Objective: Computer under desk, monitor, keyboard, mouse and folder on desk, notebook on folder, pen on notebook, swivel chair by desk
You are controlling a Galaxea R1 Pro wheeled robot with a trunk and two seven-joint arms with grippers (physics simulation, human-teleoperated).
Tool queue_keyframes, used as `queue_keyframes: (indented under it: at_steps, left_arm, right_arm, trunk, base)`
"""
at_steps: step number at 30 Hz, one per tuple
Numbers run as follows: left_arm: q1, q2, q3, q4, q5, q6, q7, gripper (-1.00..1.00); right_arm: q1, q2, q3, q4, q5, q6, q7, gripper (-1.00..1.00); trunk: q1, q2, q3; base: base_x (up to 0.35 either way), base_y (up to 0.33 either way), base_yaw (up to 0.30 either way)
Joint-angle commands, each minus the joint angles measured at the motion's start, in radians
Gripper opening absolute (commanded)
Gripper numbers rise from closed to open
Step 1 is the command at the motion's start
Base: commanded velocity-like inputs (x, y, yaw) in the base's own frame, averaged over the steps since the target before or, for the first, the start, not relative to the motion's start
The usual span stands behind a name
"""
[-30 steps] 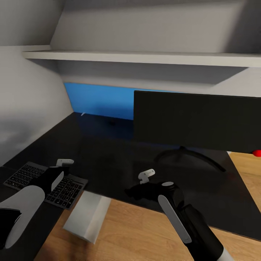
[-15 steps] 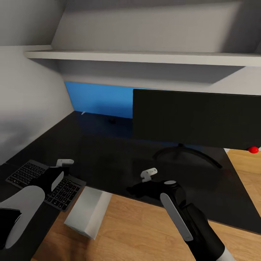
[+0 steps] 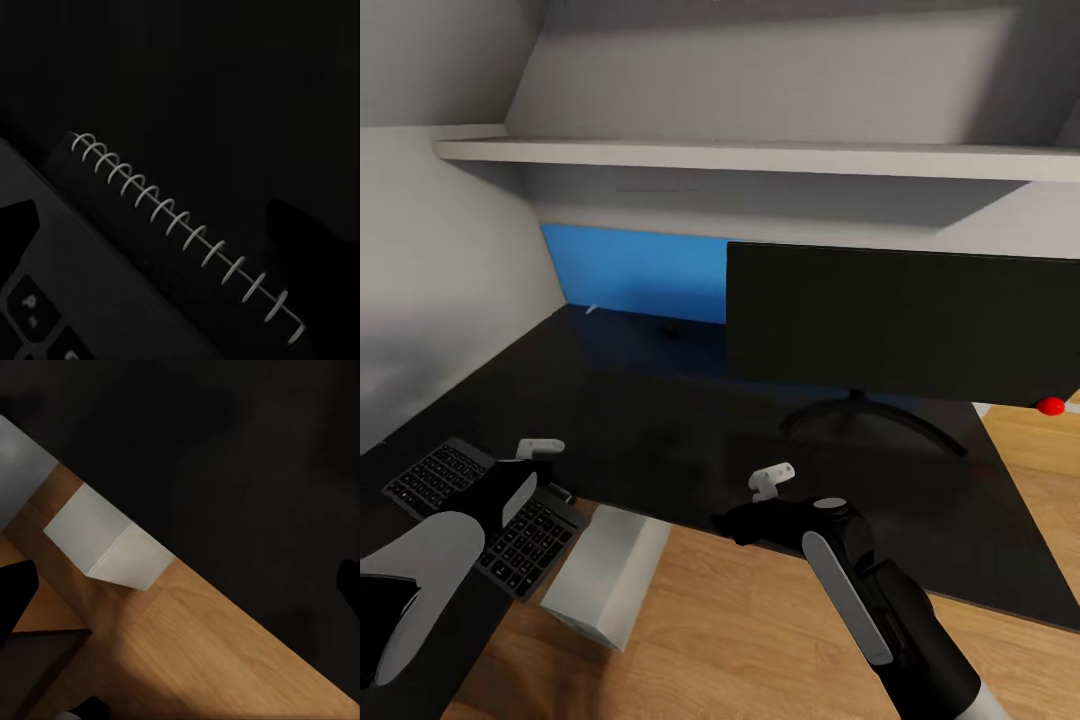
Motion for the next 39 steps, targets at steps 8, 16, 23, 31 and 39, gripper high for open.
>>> queue_keyframes:
  at_steps: [8, 16, 23, 31, 39]
  left_arm:
    - [0.0, -0.001, -0.004, 0.06, 0.026, 0.007, -0.003, 1.0]
    - [-0.001, -0.004, -0.005, 0.011, 0.027, 0.017, -0.004, 1.0]
    - [-0.001, -0.004, -0.005, -0.018, 0.03, 0.042, -0.004, 1.0]
    - [0.022, -0.004, -0.001, -0.15, 0.031, 0.115, -0.005, 1.0]
    - [0.07, -0.002, 0.062, -0.325, 0.049, 0.202, -0.003, 1.0]
  right_arm:
    - [-0.001, -0.001, -0.014, -0.001, -0.01, 0.003, -0.01, 1.0]
    - [0.003, -0.001, -0.029, -0.001, -0.012, 0.003, -0.01, 1.0]
    - [0.006, -0.001, -0.064, -0.001, -0.013, 0.003, -0.009, 1.0]
    - [0.008, -0.001, -0.068, -0.001, -0.013, 0.003, -0.01, 1.0]
    - [0.016, 0.005, -0.073, 0.002, -0.019, -0.003, -0.006, 1.0]
  trunk:
    - [0.0, 0.0, -0.001]
    - [0.0, 0.0, -0.001]
    - [0.0, 0.0, -0.001]
    - [0.0, 0.0, -0.001]
    - [0.0, 0.0, -0.001]
  base:
    - [-0.041, 0.0, 0.0]
    - [-0.018, 0.0, 0.0]
    - [-0.001, 0.0, 0.0]
    - [0.0, 0.0, 0.0]
    - [0.0, 0.0, 0.0]
